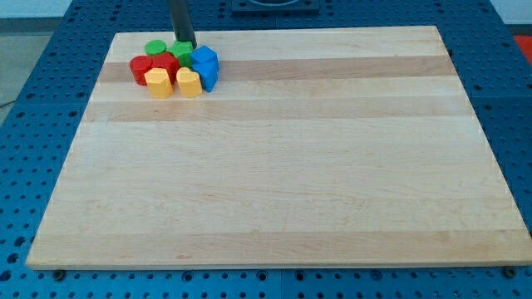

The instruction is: Point your arm towards the right bit

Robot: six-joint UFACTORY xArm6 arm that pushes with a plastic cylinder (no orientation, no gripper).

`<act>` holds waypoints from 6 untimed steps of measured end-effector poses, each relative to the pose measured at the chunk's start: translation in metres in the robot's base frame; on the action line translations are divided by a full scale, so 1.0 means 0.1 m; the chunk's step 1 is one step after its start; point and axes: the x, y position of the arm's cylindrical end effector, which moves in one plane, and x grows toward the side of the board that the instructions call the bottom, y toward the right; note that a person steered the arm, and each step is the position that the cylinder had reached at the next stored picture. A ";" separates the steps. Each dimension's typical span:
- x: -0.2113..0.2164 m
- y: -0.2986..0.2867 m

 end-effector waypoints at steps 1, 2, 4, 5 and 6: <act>-0.07 0.04; -0.13 0.25; -0.13 0.88; -0.15 0.81; -0.24 0.18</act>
